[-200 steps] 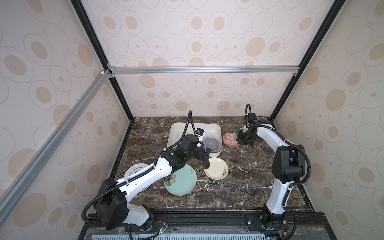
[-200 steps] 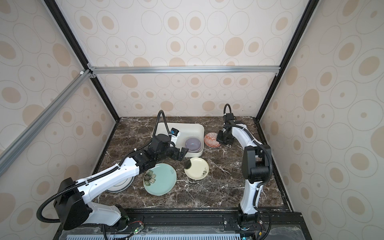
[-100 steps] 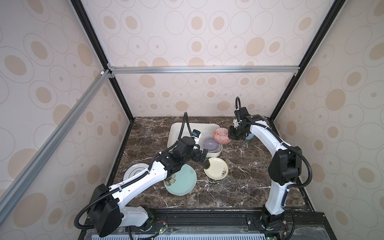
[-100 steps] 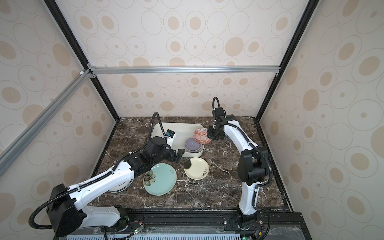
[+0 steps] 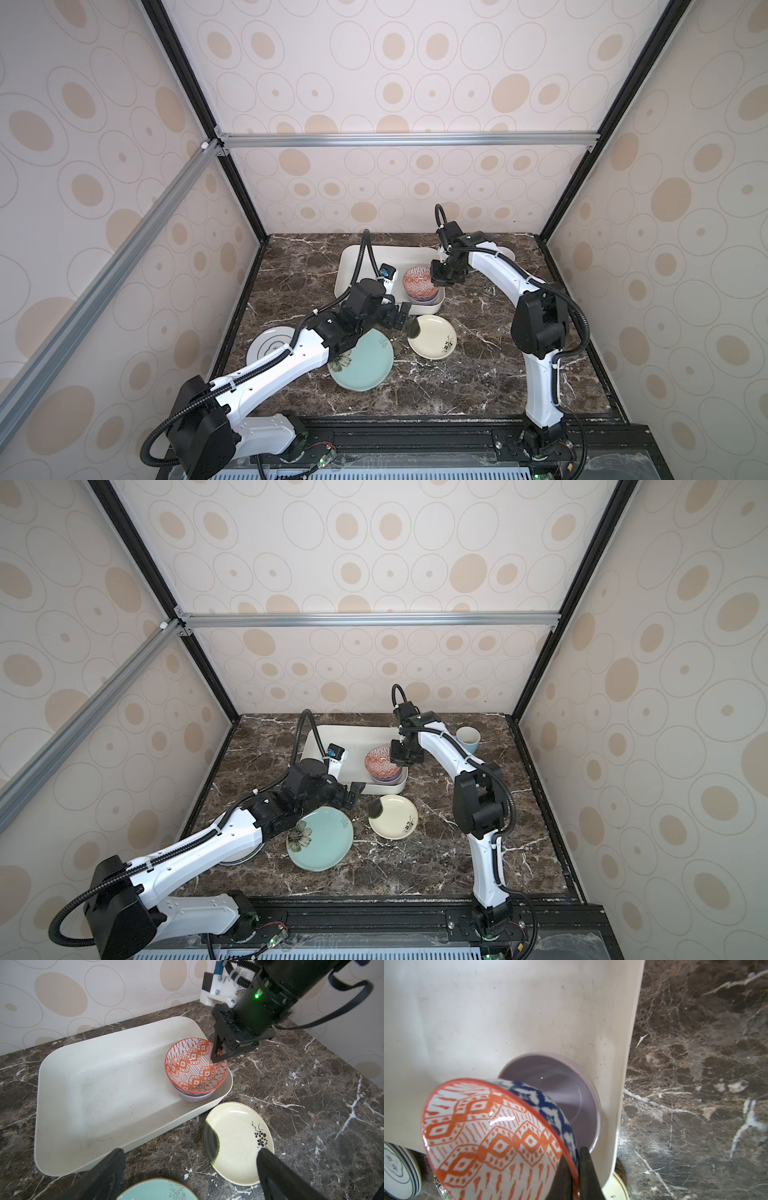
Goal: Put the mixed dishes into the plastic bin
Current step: 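Grasp the orange-patterned bowl rim with the right gripper and lift it toward the bin, then lower the orange-patterned bowl into the lavender bowl and open the right gripper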
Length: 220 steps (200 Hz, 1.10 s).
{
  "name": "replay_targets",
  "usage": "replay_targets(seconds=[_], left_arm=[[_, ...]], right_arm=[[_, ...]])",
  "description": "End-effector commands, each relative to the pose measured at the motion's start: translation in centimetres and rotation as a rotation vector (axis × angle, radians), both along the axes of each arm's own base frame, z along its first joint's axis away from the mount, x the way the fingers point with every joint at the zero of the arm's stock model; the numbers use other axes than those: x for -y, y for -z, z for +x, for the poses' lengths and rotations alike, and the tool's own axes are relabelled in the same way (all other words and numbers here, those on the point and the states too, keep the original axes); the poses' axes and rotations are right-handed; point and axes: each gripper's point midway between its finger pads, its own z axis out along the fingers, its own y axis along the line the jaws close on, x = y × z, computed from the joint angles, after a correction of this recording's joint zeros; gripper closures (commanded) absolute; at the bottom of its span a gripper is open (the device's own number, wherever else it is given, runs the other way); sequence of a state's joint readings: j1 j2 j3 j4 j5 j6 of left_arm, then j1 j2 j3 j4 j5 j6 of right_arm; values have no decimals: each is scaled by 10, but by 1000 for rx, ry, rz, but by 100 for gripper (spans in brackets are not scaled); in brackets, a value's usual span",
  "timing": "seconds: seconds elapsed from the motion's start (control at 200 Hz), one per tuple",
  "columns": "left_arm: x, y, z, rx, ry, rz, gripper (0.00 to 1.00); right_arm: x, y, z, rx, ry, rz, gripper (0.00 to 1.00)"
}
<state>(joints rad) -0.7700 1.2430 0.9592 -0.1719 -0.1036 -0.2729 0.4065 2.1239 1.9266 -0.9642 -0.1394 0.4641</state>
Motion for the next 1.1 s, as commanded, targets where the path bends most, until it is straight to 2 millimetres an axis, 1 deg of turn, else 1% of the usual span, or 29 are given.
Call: replay_targets(seconds=[0.0,0.13,0.38,0.505,0.61,0.695,0.86,0.975,1.05,1.095], left_arm=[[-4,-10,-2,30,-9,-7,1],[-5,-8,-3,29,-8,-2,1],[-6,-2,-2,27,-13,4,1],[-7,-2,-2,27,-14,4,1],[-6,-2,-2,29,-13,5,1],[-6,-1,-2,27,-12,6,1],[-4,-2,-1,25,-8,0,1],[-2,-2,-1,25,-6,-5,1],[-2,-2,-1,23,-7,-8,1],[-2,-3,-1,23,-7,-10,1]], right_arm=[[-1,-4,4,5,0,5,100],[-2,6,4,-17,1,4,99],[-3,19,6,-46,-5,-16,98],[-2,20,7,-47,-8,-23,91],[0,14,7,-34,-8,-31,79],[2,8,7,-15,-8,-38,72],[7,-9,6,19,-10,-49,68],[11,-20,4,43,-9,-57,68],[13,-24,1,49,-9,-62,71],[14,-25,-2,49,-7,-61,74]])
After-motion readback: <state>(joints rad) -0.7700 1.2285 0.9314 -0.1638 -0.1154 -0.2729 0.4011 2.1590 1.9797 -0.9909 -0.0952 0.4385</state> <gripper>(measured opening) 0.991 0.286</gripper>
